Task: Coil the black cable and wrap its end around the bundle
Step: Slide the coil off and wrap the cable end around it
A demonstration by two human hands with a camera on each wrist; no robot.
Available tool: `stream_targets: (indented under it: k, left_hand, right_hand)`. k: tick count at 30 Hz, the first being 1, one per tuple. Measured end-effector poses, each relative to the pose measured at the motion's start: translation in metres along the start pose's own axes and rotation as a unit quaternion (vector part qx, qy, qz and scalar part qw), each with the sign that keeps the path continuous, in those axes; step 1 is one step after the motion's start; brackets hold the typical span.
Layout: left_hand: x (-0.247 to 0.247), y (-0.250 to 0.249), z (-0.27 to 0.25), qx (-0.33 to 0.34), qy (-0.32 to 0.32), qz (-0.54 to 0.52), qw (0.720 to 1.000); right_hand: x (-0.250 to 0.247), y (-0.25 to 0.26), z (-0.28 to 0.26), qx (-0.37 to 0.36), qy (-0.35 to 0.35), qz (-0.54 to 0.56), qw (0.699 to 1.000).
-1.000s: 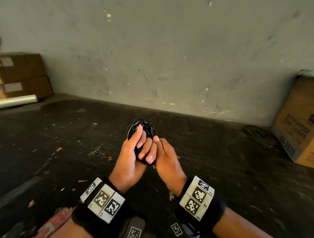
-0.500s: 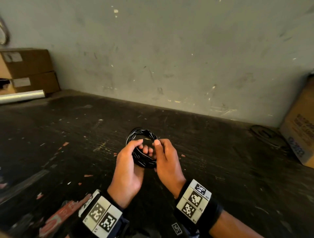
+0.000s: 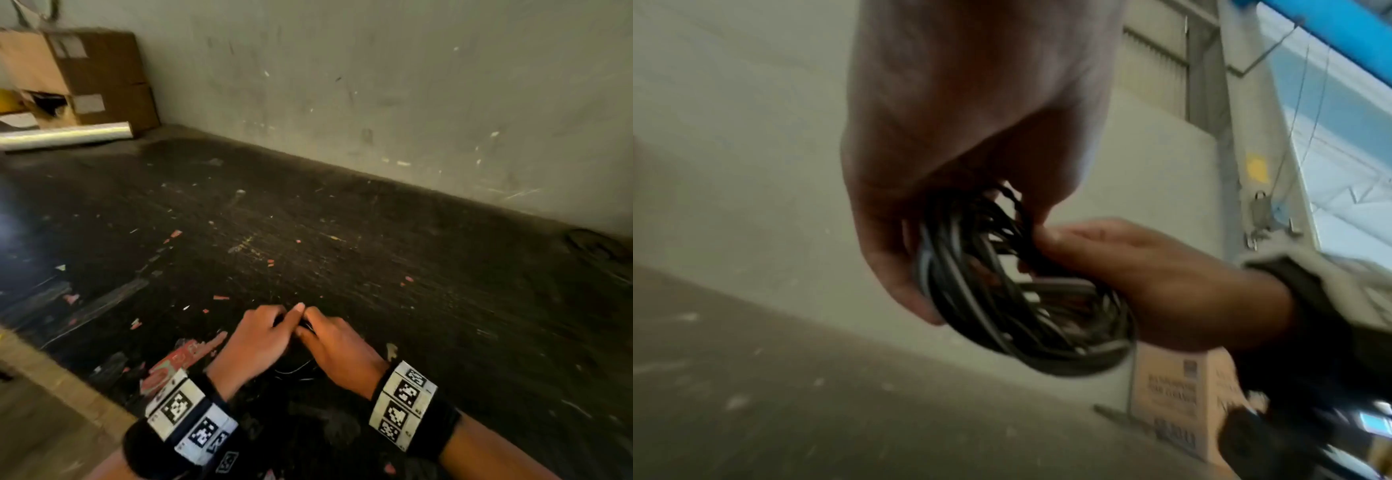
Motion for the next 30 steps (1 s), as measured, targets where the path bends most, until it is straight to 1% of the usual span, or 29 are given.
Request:
stream_targets:
  k: [2,4,6,8,10,11,12,13,14,15,17,18,20,23,25,27,30]
  left_hand:
    - [0.009,0.021,-0.001,0.014,-0.031,0.04,0.999]
    - [0.013,0.047,0.001,0.025,-0.054,0.032,0.998]
    - [0.01,0.074,0.005,0.023,-0.047,0.007,0.999]
    - [0.005,0.095,0.007,0.023,-0.04,0.002,0.999]
    - [-0.007,0.114,0.009,0.007,-0.048,-0.001,0.999]
    - [-0.014,0.13,0.012,-0.012,-0.062,-0.01,0.998]
    - [-0.022,0.143,0.014,-0.034,-0.078,-0.031,0.996]
    - [-0.03,0.156,0.016,-0.049,-0.094,-0.059,0.993]
    - [-0.039,0.169,0.019,-0.069,-0.102,-0.083,0.989]
    - [-0.048,0.178,0.02,-0.081,-0.108,-0.102,0.986]
    - [-0.062,0.191,0.022,-0.101,-0.107,-0.115,0.982]
    - [-0.068,0.195,0.023,-0.103,-0.106,-0.11,0.983]
    - [-0.075,0.201,0.027,-0.089,-0.101,-0.104,0.985]
    - [-0.072,0.21,0.036,-0.08,-0.06,-0.105,0.989]
    - [-0.067,0.213,0.042,-0.074,-0.025,-0.133,0.988]
    - [-0.062,0.211,0.047,-0.062,-0.004,-0.146,0.987]
    - [-0.056,0.206,0.05,-0.06,0.03,-0.157,0.985]
  right_hand:
    - [0.02,-0.005,0.009,0.024,0.021,0.002,0.999]
    - [0.039,-0.007,0.017,0.053,0.043,0.01,0.998]
    - [0.057,-0.006,0.028,0.075,0.068,0.017,0.995]
    - [0.072,-0.005,0.039,0.078,0.085,0.038,0.993]
    - [0.088,-0.004,0.054,0.066,0.112,0.076,0.989]
    - [0.095,-0.006,0.062,0.072,0.123,0.105,0.984]
    - [0.099,-0.009,0.067,0.089,0.122,0.136,0.979]
    - [0.102,-0.016,0.07,0.117,0.11,0.166,0.973]
    - [0.104,-0.025,0.074,0.141,0.091,0.174,0.97]
    - [0.103,-0.036,0.077,0.152,0.067,0.165,0.972]
    - [0.102,-0.059,0.08,0.151,0.042,0.085,0.984]
    - [0.102,-0.065,0.08,0.154,0.047,0.042,0.986]
    - [0.105,-0.069,0.081,0.165,0.061,-0.008,0.984]
    - [0.116,-0.063,0.083,0.172,0.054,-0.045,0.983]
    - [0.123,-0.057,0.086,0.178,0.043,-0.081,0.98]
    - [0.128,-0.052,0.089,0.174,0.054,-0.133,0.974]
    - [0.136,-0.049,0.094,0.155,0.099,-0.189,0.965]
Point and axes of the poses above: each hand's wrist, its own z-axis towards the middle knuckle, its own x-axis out of the palm, y = z × x, the point moved 2 cm from there along z, towards the middle knuckle, and after that the axes turned 8 degrees about z, right-handed, at the moved point
